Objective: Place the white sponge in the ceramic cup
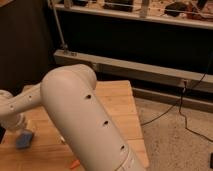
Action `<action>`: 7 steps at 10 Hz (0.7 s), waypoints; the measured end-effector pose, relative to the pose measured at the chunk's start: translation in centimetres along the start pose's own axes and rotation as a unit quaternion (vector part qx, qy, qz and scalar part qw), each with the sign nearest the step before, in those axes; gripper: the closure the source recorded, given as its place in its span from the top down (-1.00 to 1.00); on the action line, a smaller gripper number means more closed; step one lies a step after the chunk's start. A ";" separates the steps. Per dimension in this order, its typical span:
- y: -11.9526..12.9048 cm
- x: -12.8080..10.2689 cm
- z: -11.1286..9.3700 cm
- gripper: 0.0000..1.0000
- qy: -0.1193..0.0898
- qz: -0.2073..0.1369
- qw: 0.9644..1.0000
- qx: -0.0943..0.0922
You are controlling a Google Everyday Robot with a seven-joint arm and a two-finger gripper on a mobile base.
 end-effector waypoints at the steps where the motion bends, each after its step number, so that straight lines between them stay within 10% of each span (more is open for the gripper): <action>1: -0.1 -0.2 0.5 0.30 -0.006 -0.003 1.000 -0.001; 7: -0.4 -0.8 2.6 0.30 -0.023 -0.010 1.000 -0.016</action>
